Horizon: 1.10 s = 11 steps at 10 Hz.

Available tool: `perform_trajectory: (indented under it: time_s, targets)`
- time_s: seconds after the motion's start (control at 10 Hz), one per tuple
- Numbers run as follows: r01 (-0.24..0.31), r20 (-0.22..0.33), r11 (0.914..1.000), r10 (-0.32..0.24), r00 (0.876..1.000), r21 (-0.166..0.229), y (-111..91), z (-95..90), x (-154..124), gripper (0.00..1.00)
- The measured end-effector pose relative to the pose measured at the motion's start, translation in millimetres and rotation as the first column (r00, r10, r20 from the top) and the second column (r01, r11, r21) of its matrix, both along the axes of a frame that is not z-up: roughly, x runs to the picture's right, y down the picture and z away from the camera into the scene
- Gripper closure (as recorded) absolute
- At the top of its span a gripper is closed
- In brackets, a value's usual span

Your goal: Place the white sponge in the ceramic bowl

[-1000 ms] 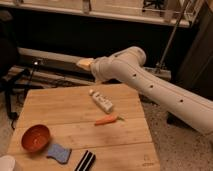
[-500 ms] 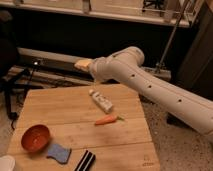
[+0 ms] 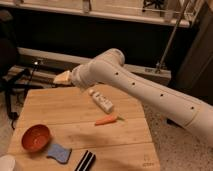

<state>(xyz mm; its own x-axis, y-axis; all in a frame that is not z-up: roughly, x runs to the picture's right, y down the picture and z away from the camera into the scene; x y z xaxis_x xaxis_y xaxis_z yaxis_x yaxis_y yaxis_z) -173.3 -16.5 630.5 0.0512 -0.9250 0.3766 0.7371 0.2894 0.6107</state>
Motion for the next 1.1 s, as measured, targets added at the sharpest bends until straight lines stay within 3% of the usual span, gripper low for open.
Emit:
perform_trajectory:
  time_s: [0.1,0.2,0.4,0.6,0.8,1.1]
  targets:
    - [0.077,-0.008,0.997,-0.077,0.997,0.008,12,2.4,-4,0.25]
    - [0.171,-0.037,0.9851,-0.17,0.985,0.018,29,7.5,-8,0.25]
    - [0.271,-0.087,0.9624,-0.268,0.959,0.022,57,17.9,-12,0.25]
    - [0.321,-0.09,0.9471,-0.318,0.944,0.014,81,20.6,-30,0.25]
    - [0.364,-0.047,0.9313,-0.364,0.93,-0.01,110,19.6,-49,0.25]
    - [0.429,-0.003,0.9031,-0.429,0.903,-0.026,132,24.7,-55,0.25]
